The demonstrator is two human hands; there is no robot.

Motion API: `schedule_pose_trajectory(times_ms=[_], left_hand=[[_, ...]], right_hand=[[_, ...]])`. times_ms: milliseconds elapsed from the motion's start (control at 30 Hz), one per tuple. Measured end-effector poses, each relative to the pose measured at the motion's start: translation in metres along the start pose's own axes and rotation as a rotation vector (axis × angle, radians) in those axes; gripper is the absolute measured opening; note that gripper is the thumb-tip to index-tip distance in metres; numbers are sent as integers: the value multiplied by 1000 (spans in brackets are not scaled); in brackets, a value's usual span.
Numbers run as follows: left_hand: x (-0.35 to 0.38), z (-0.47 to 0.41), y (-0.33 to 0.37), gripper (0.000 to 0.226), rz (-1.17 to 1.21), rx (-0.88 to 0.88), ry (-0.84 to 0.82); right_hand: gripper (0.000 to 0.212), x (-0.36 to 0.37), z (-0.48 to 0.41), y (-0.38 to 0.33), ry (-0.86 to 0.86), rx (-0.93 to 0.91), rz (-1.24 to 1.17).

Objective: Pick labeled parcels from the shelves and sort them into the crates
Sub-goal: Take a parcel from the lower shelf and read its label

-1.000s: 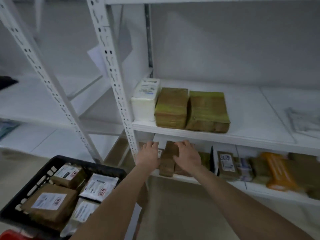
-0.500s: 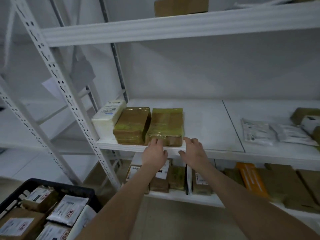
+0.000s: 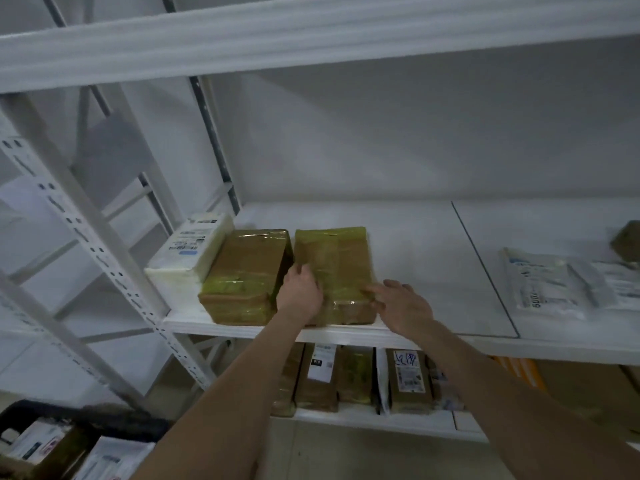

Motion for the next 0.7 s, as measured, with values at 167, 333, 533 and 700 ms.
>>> schedule_pose_trajectory(times_ms=[167,333,533,700], left_hand=[[14,-32,12,48,154,-145,-96],[36,-30,41,59,271,-118,-227],[56,-9,61,53,659,-264,-375],[34,3,68,44,849,-294,-330]], right_hand=[[34,-19,4,41,-74,18,-271],[13,-46,12,84,119,207,-499],[63,-36,14,105,110,513,-772],[42,-55,22,102,213,398,-941]])
Point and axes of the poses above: each hand's wrist, its own z-axis away from the middle knuckle, its own x-axis out of the palm, y = z × x, the point moved 2 cm from there along -z, towards the middle knuckle, and after that the axes turned 3 degrees about -x, right-handed, at the moved point
